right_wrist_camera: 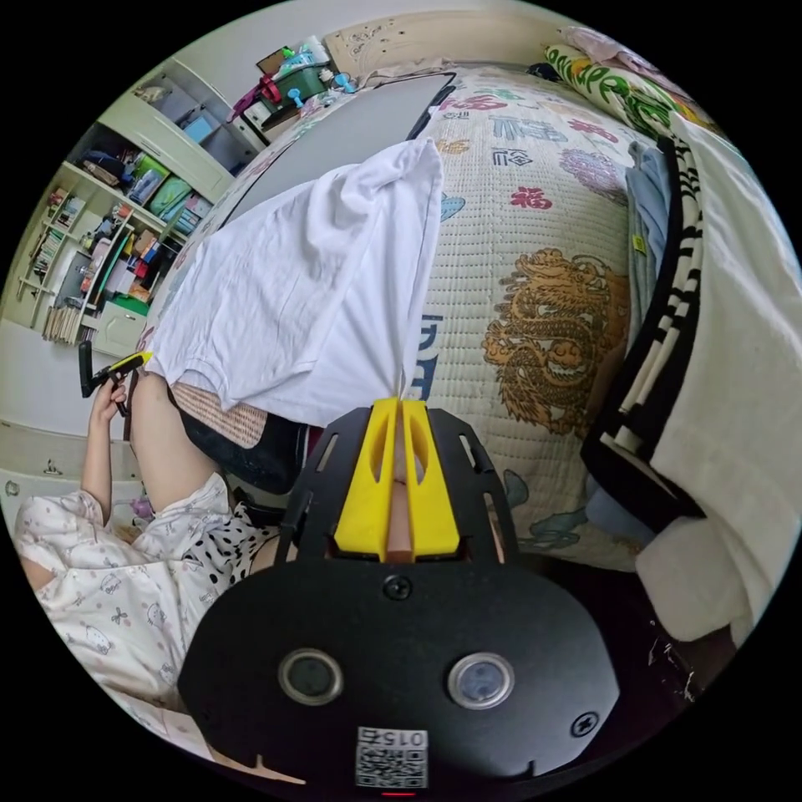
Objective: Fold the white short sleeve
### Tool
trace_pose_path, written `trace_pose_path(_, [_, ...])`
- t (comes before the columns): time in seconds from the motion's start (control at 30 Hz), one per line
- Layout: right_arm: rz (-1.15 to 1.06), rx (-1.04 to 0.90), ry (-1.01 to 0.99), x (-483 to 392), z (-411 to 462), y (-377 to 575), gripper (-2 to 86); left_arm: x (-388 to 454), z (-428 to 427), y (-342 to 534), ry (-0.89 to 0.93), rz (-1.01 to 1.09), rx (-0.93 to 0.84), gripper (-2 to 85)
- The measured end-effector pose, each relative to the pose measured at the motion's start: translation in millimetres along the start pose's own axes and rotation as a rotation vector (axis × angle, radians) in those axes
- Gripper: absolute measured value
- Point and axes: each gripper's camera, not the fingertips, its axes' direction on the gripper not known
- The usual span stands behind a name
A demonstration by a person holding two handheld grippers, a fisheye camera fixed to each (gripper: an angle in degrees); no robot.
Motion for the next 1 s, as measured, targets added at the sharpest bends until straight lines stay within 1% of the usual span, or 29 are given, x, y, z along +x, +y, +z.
trace_pose_path(0.13, [-0.014,-0.043,0.045,11.2,10.9,15.8,0.9,17.9,-4.4,-15.4,-0.013,0.007,0.002,1.3])
trace_pose_path(0.2, [-0.021,-0.060,0.111,17.4,13.6,25.5,2.9,32.4,-1.0,-24.0,-0.082,-0.001,-0.022,4.2])
trace_pose_path(0.27, [-0.084,-0.030,0.187,17.5,5.3,46.1,6.0,47.7,-9.0,-26.8,-0.118,0.012,-0.010,5.6])
trace_pose_path(0.33, [-0.170,0.023,0.195,9.8,-7.9,63.2,7.3,70.0,-25.0,-29.4,-0.150,0.057,0.023,5.9])
trace_pose_path(0.4, [-0.280,0.077,0.157,-3.1,-22.3,78.7,7.8,115.4,-52.0,-37.0,-0.178,0.183,0.092,6.1])
trace_pose_path(0.43, [-0.366,0.103,0.114,-14.5,-29.5,87.0,8.2,144.0,-62.9,-43.9,-0.163,0.271,0.117,6.6])
trace_pose_path(0.53, [-0.601,0.112,0.018,-52.3,-28.9,101.1,9.5,207.9,-70.8,-63.5,-0.105,0.469,0.125,8.3])
trace_pose_path(0.63, [-0.823,0.057,0.001,-92.1,1.9,113.5,9.8,307.2,-44.8,-96.4,-0.001,0.766,0.029,9.8])
trace_pose_path(0.67, [-0.883,0.029,-0.004,-102.3,19.4,117.2,9.8,321.2,-37.7,-102.4,0.017,0.798,0.010,9.9])
trace_pose_path(0.73, [-0.919,-0.023,-0.006,-109.4,47.5,117.8,9.8,368.0,-4.3,-126.9,0.050,0.890,-0.073,10.2])
trace_pose_path(0.77, [-0.933,-0.065,0.015,-111.2,65.9,118.1,9.8,377.4,4.4,-131.8,0.046,0.907,-0.092,10.3])
trace_pose_path(0.87, [-0.967,-0.094,0.083,-108.6,94.4,125.6,9.5,419.1,45.6,-149.8,0.005,0.995,-0.186,10.5])
trace_pose_path(1.0, [-0.980,-0.129,0.098,-98.9,118.7,131.3,9.1,457.5,88.9,-159.7,-0.081,1.080,-0.277,10.3])
